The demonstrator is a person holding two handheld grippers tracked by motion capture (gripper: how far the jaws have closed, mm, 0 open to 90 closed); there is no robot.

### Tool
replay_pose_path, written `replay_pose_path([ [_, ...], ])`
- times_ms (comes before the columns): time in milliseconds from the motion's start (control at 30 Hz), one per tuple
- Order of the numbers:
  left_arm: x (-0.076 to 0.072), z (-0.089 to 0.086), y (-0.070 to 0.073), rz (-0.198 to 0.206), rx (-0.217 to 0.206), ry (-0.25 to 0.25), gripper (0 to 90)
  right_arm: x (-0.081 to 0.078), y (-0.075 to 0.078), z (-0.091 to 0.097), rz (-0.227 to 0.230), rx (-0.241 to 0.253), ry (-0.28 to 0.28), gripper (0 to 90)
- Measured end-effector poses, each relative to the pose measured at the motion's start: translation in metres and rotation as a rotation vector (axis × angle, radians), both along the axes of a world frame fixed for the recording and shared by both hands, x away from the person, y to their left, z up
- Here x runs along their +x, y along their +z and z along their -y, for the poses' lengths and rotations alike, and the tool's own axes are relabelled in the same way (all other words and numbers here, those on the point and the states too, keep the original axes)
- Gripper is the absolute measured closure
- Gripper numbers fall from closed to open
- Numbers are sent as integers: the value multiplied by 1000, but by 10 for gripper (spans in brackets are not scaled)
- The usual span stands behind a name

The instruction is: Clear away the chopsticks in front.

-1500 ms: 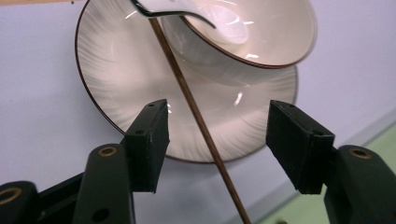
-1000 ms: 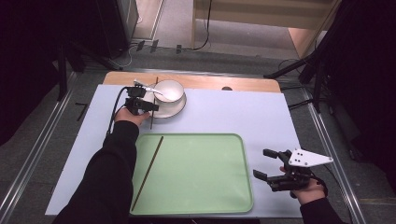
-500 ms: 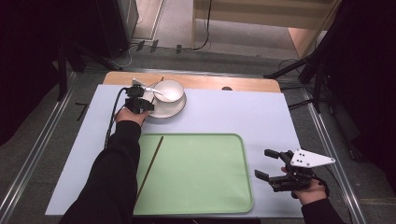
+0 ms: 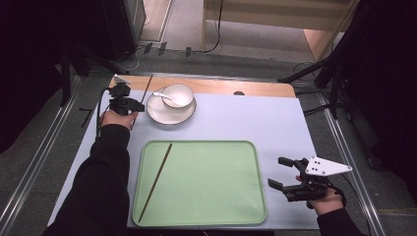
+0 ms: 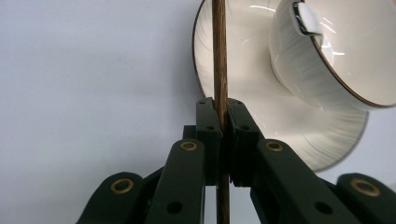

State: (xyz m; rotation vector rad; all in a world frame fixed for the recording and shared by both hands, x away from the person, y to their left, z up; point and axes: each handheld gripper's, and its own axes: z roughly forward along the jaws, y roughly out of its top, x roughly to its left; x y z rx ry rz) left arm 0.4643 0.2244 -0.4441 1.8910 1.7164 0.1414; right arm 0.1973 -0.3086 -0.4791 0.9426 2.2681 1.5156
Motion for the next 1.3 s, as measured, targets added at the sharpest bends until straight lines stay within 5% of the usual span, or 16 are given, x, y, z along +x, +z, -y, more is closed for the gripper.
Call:
replay_pose_path([
  [267,-44,-13,22,60,-26,-53,863,0,2,-5,4,-5,6,168],
  [567,-104,-7,27,89,-58,-126,862,4,2,-8,6,-10,14,168],
  [700,-128,3,22,90,-84,-159,862,6,2,-9,2,-12,16,168],
  [800,-142,10,16,85,-61,-187,862,7,2,-10,7,-13,21,169],
  [1033,-168,20,1,72,-104,-193,862,8,2,-11,7,-8,27,169],
  [1300,-192,37,-20,23,-98,-218,862,7,2,-11,6,-11,24,168],
])
